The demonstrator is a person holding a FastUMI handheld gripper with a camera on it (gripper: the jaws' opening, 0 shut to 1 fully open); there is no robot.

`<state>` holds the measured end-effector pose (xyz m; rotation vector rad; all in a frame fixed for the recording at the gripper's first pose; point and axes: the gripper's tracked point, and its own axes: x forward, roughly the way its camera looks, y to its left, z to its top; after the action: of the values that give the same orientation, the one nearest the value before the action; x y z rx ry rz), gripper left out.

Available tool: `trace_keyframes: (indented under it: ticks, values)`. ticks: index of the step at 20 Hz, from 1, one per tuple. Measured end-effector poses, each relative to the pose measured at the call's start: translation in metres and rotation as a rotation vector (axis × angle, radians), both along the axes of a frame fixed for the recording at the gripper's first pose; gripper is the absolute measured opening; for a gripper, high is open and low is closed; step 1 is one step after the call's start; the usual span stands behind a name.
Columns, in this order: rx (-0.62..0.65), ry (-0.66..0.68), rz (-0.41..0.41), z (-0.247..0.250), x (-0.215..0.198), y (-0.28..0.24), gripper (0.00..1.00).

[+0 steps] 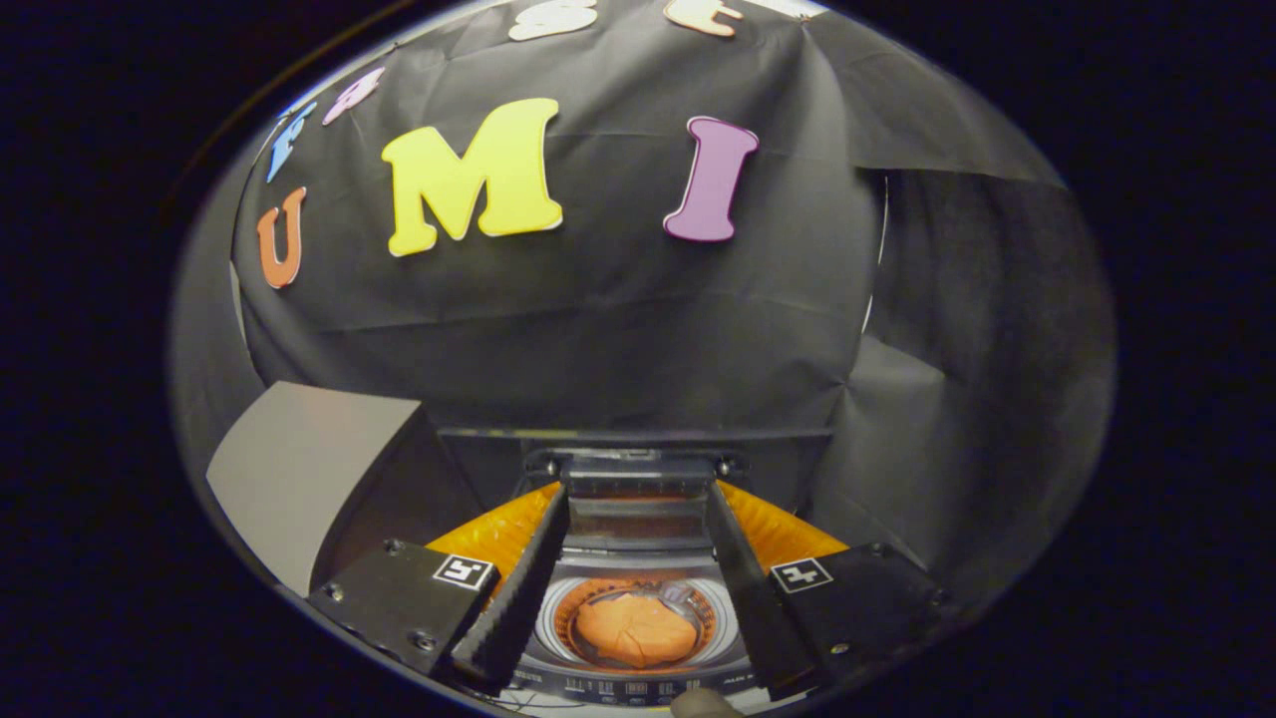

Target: Put the clothes into the washing machine and then close the washing machine lid.

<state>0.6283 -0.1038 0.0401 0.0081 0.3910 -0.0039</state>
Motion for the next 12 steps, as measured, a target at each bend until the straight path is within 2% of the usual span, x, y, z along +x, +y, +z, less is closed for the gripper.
trace_keyframes:
  ticks: [6,12]
  values:
    - [-0.001,-0.037,0.003,0.027,0.044,0.011,0.87]
    - [-0.005,-0.017,0.0,0.02,0.101,0.014,0.87]
